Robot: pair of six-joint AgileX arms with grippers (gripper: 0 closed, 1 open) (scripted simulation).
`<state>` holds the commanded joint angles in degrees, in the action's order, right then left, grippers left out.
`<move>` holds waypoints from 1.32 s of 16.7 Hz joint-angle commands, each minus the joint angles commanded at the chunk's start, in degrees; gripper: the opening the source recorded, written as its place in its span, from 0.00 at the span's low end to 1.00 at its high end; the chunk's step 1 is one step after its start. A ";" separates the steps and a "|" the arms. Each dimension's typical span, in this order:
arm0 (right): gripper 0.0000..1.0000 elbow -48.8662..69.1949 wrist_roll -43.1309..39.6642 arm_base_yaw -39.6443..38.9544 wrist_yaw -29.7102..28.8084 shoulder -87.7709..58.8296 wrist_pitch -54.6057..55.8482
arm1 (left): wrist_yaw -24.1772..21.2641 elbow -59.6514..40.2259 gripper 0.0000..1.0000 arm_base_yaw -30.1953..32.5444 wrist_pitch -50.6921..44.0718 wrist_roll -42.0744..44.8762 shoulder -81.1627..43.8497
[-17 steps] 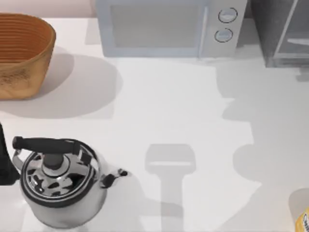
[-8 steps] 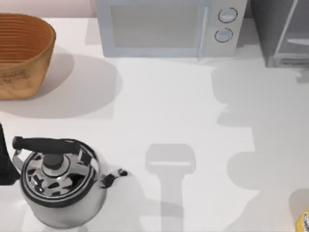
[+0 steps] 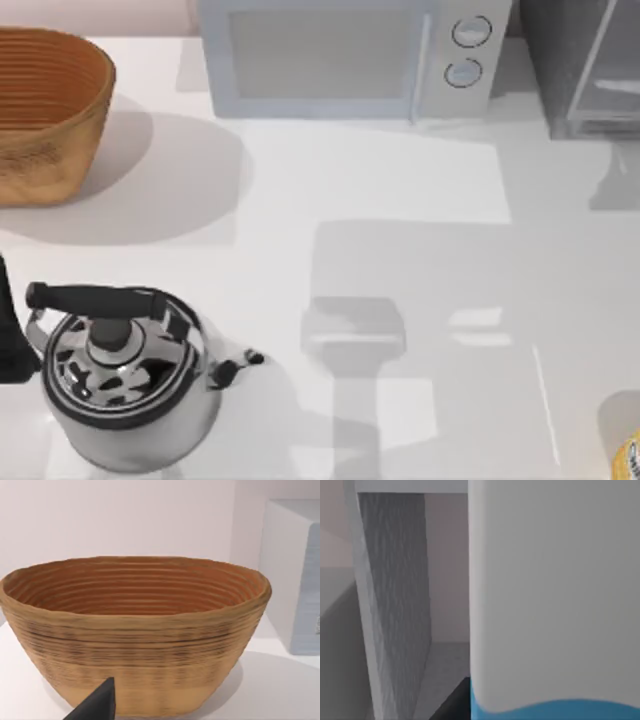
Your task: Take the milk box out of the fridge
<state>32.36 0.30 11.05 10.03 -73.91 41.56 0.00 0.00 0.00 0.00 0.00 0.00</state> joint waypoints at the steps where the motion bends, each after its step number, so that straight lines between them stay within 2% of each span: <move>1: 0.00 -2.50 0.00 -0.77 -0.73 5.77 -3.15 | 0.00 0.00 1.00 0.00 0.00 0.00 0.00; 8: 0.00 -20.60 0.04 -6.54 -5.97 47.84 -26.06 | 0.00 0.00 1.00 0.00 0.00 0.00 0.00; 12: 0.00 -28.37 -0.11 -9.38 -8.53 65.35 -36.18 | 0.00 0.00 1.00 0.00 0.00 0.00 0.00; 16: 0.00 -32.13 -0.28 -10.95 -9.93 73.41 -41.23 | 0.00 0.00 1.00 0.00 0.00 0.00 0.00; 22: 0.00 -32.25 -0.19 -10.88 -9.90 73.63 -41.42 | 0.00 0.00 1.00 0.00 0.00 0.00 0.00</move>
<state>0.11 0.11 0.18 0.13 -0.29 0.14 0.00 0.00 0.00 0.00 0.00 0.00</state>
